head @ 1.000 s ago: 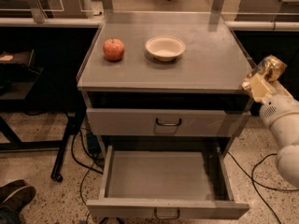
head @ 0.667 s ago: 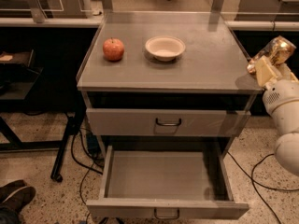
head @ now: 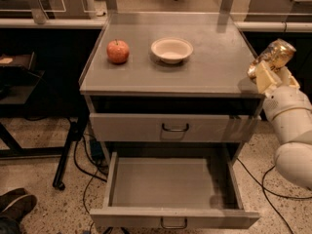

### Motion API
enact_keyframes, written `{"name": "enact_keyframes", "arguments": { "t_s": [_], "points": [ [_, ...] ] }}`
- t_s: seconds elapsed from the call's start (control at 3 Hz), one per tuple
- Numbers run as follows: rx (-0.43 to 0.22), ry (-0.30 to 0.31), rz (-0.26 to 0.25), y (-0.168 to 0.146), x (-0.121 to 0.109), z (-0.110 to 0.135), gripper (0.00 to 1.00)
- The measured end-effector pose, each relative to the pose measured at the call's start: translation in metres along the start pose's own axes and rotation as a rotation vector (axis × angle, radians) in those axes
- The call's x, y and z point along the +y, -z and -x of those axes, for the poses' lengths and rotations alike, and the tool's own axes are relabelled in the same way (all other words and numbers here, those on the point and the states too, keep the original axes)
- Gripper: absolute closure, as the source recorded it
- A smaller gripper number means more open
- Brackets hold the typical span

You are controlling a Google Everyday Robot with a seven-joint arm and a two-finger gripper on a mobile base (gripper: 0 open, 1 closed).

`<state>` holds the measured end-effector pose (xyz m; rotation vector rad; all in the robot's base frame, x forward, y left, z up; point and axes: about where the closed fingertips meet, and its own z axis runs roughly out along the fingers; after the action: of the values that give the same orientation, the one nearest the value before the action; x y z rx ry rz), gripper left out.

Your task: Pick orange can from middle drawer and place on counter

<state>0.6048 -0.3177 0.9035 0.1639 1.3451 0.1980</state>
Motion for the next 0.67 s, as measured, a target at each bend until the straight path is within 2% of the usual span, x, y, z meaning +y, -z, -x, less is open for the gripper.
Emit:
{"name": "enact_keyframes", "arguments": {
  "t_s": [0.67],
  "points": [
    [0.010, 0.076, 0.115, -0.008, 0.033, -0.043, 1.00]
  ]
}}
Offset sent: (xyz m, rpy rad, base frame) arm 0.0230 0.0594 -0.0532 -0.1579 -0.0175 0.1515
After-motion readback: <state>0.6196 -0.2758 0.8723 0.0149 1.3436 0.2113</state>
